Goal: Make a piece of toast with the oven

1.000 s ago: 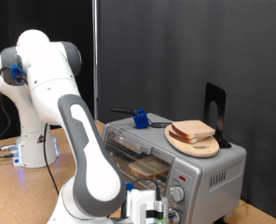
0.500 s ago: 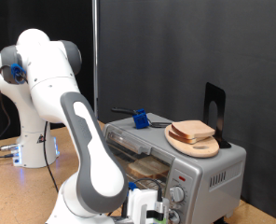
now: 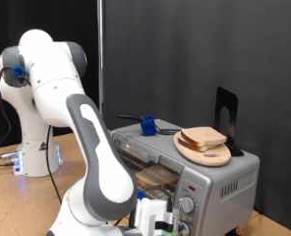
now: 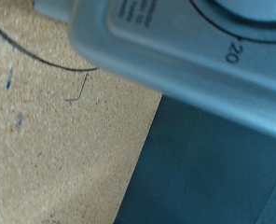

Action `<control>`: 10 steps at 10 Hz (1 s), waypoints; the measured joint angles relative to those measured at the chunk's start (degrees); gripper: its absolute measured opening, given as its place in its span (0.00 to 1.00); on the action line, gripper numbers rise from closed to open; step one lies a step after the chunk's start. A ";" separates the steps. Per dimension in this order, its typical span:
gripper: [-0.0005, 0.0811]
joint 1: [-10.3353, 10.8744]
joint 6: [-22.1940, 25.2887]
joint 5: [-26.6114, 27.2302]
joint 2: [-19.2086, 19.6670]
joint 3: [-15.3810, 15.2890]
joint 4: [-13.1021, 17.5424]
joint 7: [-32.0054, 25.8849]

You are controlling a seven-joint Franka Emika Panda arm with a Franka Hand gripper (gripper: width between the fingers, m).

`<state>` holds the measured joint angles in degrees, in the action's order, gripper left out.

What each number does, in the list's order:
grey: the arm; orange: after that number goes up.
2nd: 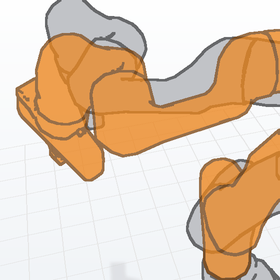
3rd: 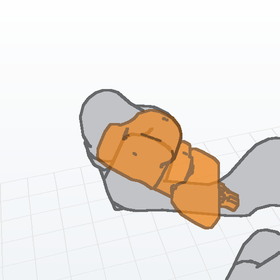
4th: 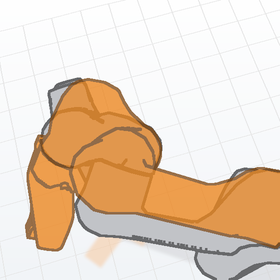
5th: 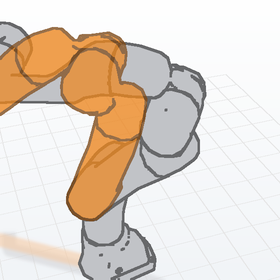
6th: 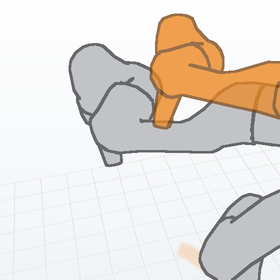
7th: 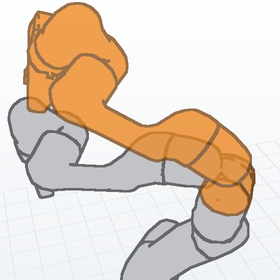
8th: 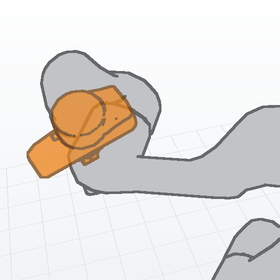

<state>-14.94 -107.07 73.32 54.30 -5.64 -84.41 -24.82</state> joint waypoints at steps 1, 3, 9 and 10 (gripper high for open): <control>0.98 -0.01 -0.21 0.60 0.01 -0.04 0.08 -2.43; 0.98 -0.07 -0.25 1.46 0.18 -0.14 0.44 -7.81; 0.98 -0.11 1.33 0.62 2.59 0.01 5.01 -12.35; 0.98 -0.12 1.93 0.46 2.92 0.07 5.50 -12.30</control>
<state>-15.06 -105.15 73.77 57.21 -5.57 -78.91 -37.12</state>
